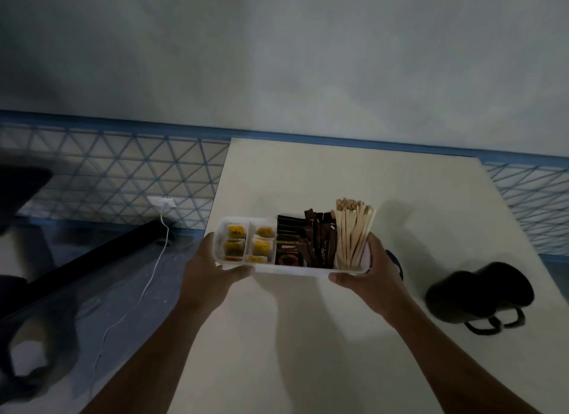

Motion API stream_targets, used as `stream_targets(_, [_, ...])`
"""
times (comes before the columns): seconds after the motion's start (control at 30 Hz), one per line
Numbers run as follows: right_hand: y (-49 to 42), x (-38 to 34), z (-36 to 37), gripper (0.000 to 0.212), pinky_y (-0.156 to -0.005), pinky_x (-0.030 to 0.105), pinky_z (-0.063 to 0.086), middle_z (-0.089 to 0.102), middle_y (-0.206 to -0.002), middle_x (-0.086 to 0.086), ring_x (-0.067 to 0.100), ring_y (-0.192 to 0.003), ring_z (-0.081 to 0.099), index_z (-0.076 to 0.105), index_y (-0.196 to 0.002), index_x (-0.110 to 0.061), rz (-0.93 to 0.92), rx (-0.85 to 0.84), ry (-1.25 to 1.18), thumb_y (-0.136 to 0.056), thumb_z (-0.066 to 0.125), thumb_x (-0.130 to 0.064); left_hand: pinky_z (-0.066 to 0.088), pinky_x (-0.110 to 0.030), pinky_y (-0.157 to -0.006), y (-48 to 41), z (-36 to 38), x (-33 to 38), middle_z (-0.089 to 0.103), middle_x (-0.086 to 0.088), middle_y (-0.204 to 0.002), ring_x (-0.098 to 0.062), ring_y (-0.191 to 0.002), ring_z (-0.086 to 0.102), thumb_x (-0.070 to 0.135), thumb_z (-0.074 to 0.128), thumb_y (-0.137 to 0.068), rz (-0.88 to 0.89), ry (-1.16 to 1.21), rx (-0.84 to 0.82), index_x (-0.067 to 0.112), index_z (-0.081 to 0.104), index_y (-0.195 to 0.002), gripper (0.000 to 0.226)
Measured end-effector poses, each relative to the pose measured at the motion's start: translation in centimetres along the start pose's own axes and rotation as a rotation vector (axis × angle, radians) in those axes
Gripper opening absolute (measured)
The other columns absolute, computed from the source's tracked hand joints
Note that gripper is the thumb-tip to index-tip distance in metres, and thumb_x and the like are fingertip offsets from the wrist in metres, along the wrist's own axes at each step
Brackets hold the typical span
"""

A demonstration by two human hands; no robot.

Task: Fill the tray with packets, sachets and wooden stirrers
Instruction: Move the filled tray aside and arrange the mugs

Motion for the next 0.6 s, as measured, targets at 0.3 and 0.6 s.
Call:
stream_targets(0.3, [-9.6,-3.0,-1.4,0.077,-0.097,0.041,0.049,0.062,-0.118,-0.012,0.016,-0.111,0.06,0.048,-0.126,-0.031,-0.006,0.032,0.035,-0.063,0.092,-0.032,0.055,-0.036,-0.084,-9.4,0.5,5.1,0.07,0.005,-0.102,-0.015,-0.095,0.066,0.031,0.094,-0.05,0.062,-0.011,0.033,0.025,0.059,-0.112,0.072])
stream_targets(0.6, [-19.1,-2.7,-1.3,0.088,-0.095,0.049,0.052,0.063,-0.118,-0.012,0.016,-0.109,0.061,0.048,-0.126,-0.034,0.032,0.053,0.031,-0.049,0.09,-0.046,0.055,-0.038,-0.086,-18.7,2.8,7.1,0.07,0.004,-0.104,-0.016,-0.095,0.066,0.036,0.094,-0.051,0.066,-0.082,0.029,0.022,0.058,-0.113,0.073])
Point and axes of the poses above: each hand's wrist, its own y-axis away from the middle knuckle, its own z-axis out of the palm, x = y × z, the point moved 7 cm from there along -y, towards the middle knuckle
